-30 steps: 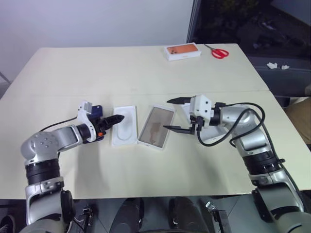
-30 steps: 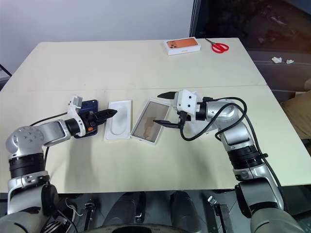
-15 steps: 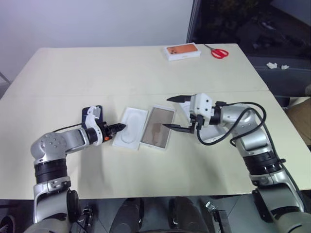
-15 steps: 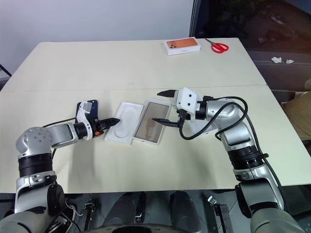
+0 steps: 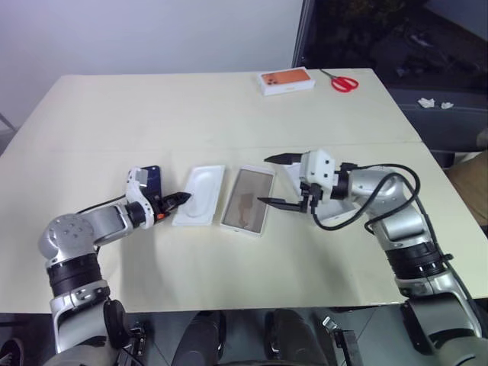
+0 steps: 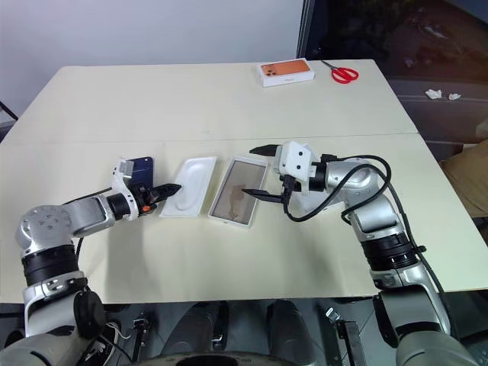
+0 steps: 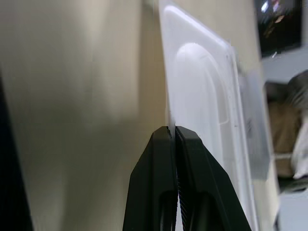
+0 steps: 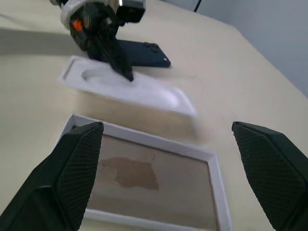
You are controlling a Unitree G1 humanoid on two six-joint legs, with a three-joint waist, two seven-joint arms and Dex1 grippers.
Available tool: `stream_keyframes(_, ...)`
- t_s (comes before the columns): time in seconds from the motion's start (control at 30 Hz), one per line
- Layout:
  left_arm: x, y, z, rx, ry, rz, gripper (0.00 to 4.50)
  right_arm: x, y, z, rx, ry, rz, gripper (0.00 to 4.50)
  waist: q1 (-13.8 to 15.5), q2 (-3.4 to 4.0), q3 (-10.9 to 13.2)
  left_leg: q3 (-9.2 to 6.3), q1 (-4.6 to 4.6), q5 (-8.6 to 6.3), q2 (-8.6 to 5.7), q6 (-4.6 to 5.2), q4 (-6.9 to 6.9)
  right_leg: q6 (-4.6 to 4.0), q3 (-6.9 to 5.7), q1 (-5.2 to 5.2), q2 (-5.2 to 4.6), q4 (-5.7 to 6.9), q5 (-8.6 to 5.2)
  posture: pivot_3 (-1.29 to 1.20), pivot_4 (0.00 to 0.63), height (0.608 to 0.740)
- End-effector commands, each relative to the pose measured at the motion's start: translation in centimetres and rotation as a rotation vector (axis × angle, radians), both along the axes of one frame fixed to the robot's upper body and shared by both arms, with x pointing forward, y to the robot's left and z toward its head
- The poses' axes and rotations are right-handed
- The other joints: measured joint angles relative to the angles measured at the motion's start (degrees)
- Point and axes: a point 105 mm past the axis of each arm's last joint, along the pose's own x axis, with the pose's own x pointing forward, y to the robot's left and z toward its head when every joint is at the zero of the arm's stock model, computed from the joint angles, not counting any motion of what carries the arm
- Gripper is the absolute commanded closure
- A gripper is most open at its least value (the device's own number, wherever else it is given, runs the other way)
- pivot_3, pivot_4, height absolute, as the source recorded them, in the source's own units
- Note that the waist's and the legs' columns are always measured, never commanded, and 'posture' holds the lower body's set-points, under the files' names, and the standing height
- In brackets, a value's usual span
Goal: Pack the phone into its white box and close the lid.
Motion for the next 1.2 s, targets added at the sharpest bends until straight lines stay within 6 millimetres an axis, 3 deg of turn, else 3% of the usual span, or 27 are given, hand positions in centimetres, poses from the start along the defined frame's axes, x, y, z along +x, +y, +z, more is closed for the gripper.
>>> stream_keyframes(0.03,0.1,0.0,2.5,0.0,-0.095,-0.005,4.45,-1.2,-1.2,2.1,0.072,0.045,0.033,0.0,0.2,-0.01,0.0,0.0,0.0,0.0,0.0,0.0,0.0,0.0,0.0,0.0,0.0,0.0,0.0,0.0,0.15,0.74)
stream_keyframes(0.17,0.4,-1.2,3.5,0.0,-0.124,-0.038,4.45,-2.0,-3.1,1.4,0.043,0.136,0.034,0.0,0.2,-0.03,0.0,-0.02,-0.01,-0.02,-0.01,0.04,0.01,0.0,-0.04,0.08,-0.03,-0.06,0.0,0.0,0.15,0.74)
stream_keyframes(0.27,0.8,-3.3,3.6,0.031,-0.135,-0.101,4.45,-1.8,-4.3,0.9,0.012,0.128,-0.002,0.0,0.2,-0.04,0.0,-0.02,-0.01,-0.04,-0.01,0.07,0.0,0.0,-0.04,0.08,-0.02,-0.06,0.0,0.0,0.15,0.74)
stream_keyframes(0.53,1.6,-9.7,1.8,0.112,-0.131,-0.263,4.45,-1.8,-4.4,0.3,-0.002,0.121,-0.028,0.0,0.0,-0.04,0.0,0.0,-0.01,0.0,0.0,0.0,-0.01,0.0,-0.01,0.05,0.02,-0.04,0.0,0.0,0.15,0.74)
stream_keyframes(0.67,1.6,-11.1,1.1,0.107,-0.119,-0.273,4.45,-1.8,-4.2,0.4,0.009,0.106,-0.043,0.0,0.1,-0.05,0.0,0.01,-0.01,0.0,0.0,0.0,0.02,0.0,-0.01,0.05,0.01,-0.04,0.0,0.0,0.15,0.74)
stream_keyframes(0.77,1.7,-11.2,0.9,0.11,-0.114,-0.262,4.45,-1.6,-4.3,0.4,0.01,0.099,-0.057,0.0,0.1,-0.05,0.0,0.0,-0.01,0.0,0.0,0.0,0.01,0.0,-0.01,0.05,0.02,-0.04,0.0,0.0,0.15,0.74)
stream_keyframes(0.87,1.8,-11.3,1.0,0.118,-0.117,-0.269,3.54,-1.6,-4.3,0.4,0.012,0.093,-0.064,0.0,0.1,-0.05,0.0,0.0,-0.01,0.0,0.0,0.0,0.01,0.0,-0.01,0.06,0.02,-0.04,0.0,0.0,0.15,0.74)
stream_keyframes(1.1,1.7,-11.4,2.5,0.079,-0.157,-0.282,0.12,-1.2,-4.2,0.1,0.01,0.092,-0.068,0.0,0.2,-0.05,0.0,0.0,0.0,0.01,0.0,0.0,0.04,0.01,-0.02,0.09,0.02,-0.04,0.0,0.0,0.15,0.74)
stream_keyframes(1.2,1.5,-11.2,3.4,0.077,-0.184,-0.286,0.04,-0.9,-3.6,0.3,0.02,0.078,-0.061,0.0,0.1,-0.05,0.0,-0.01,0.0,0.0,0.0,0.0,0.04,0.01,-0.03,0.1,0.02,-0.04,0.0,0.0,0.15,0.74)
